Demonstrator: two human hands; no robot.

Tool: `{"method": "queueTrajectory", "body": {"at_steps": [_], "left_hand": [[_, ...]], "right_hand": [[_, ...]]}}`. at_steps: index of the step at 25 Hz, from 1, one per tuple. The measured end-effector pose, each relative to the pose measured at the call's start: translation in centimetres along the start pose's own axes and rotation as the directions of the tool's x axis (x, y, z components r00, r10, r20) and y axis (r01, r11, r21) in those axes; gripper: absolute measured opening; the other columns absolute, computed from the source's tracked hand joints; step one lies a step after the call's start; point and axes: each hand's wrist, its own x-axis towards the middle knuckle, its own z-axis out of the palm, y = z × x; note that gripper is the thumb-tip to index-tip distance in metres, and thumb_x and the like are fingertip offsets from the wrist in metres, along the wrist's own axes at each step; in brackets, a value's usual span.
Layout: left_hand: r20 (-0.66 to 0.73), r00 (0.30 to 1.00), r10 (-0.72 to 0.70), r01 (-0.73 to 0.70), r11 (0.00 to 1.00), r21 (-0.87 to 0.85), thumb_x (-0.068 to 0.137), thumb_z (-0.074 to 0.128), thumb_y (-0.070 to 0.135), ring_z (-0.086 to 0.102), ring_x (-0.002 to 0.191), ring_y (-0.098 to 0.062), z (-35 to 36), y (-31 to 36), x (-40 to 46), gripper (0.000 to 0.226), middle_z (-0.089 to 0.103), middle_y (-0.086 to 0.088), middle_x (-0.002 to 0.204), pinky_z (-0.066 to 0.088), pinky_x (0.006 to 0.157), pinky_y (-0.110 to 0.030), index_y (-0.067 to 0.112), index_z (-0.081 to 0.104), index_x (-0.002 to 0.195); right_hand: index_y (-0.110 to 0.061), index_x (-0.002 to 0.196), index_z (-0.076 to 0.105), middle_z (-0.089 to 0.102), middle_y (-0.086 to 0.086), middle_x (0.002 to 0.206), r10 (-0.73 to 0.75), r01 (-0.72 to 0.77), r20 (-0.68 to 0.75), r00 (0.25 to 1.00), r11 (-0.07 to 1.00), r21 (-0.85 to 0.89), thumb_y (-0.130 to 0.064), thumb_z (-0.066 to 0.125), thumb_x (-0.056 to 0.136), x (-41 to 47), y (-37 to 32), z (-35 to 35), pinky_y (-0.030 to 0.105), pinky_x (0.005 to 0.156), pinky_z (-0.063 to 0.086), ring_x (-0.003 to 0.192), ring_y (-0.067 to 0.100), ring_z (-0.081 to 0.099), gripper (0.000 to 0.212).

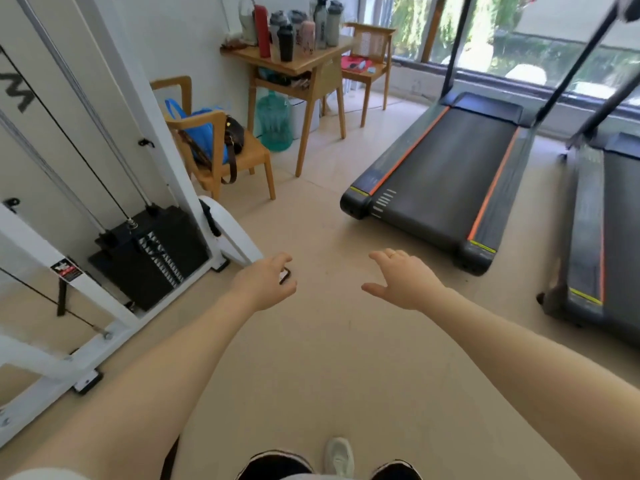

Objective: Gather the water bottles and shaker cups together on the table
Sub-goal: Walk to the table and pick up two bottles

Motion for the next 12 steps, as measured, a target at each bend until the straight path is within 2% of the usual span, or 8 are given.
{"method": "queueTrajectory", "body": {"at_steps": [6, 9, 12], "left_hand": [[0.073, 0.990, -0.117, 0.112, 0.991, 0.074, 0.089, 0.046, 0.033, 0.047, 0.122, -0.024, -1.9, -5.1, 16.0, 0.052, 0.045, -0.005, 0.140, 0.048, 0.088, -0.039, 0.017, 0.033, 0.137], [0.101, 0.987, -0.124, 0.116, 0.990, 0.084, 0.090, 0.045, 0.031, 0.046, 0.123, -0.026, -3.0, -8.5, 25.9, 0.054, 0.041, -0.006, 0.143, 0.046, 0.091, -0.038, 0.016, 0.030, 0.140], [0.120, 0.987, -0.105, 0.099, 0.994, 0.051, 0.090, 0.046, 0.032, 0.045, 0.123, -0.026, -7.1, -11.4, 36.7, 0.054, 0.041, -0.007, 0.143, 0.045, 0.092, -0.037, 0.015, 0.031, 0.139]], "right_hand": [[-0.014, 0.137, 0.033, 0.046, 0.009, 0.137, -0.045, 0.055, 0.178, 0.983, 0.997, -0.047, -0.048, 0.048, 0.089, 19.2, 2.4, 0.1, 0.039, 0.097, 0.037, 0.124, 0.030, 0.043, 0.060], [-0.013, 0.136, 0.034, 0.046, 0.010, 0.136, -0.046, 0.060, 0.221, 0.974, 0.997, -0.055, -0.042, 0.048, 0.091, 29.7, 3.6, -0.3, 0.039, 0.095, 0.039, 0.124, 0.030, 0.042, 0.055], [-0.009, 0.130, 0.039, 0.048, 0.012, 0.132, -0.010, 0.019, 0.241, 0.971, 0.999, -0.035, -0.037, 0.047, 0.092, 41.3, 4.7, -3.7, 0.038, 0.089, 0.042, 0.120, 0.030, 0.046, 0.048]]}}
